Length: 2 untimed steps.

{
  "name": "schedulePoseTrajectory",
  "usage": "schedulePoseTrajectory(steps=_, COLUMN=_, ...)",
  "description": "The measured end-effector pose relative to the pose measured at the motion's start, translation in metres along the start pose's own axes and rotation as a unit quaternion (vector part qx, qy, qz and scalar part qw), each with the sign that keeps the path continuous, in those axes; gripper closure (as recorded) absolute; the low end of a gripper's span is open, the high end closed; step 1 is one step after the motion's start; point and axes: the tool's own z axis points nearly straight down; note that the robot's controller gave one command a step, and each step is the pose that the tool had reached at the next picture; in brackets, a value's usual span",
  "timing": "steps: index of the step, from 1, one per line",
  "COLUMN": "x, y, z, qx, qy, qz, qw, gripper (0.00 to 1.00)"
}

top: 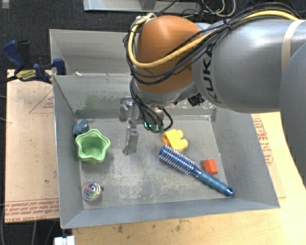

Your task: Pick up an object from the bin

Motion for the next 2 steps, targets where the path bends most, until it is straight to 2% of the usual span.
schedulePoseTrajectory(steps=1, x=0.0025, y=0.0491, z=0.1598, qx=0.000, qy=-0.0002, qz=-0.061, qw=0.9981, gripper=0.00)
schedulePoseTrajectory(steps=2, x=-0.0007, y=0.0465, z=0.1547, qx=0.001, qy=-0.0032, qz=-0.059, qw=0.9982, gripper=1.00)
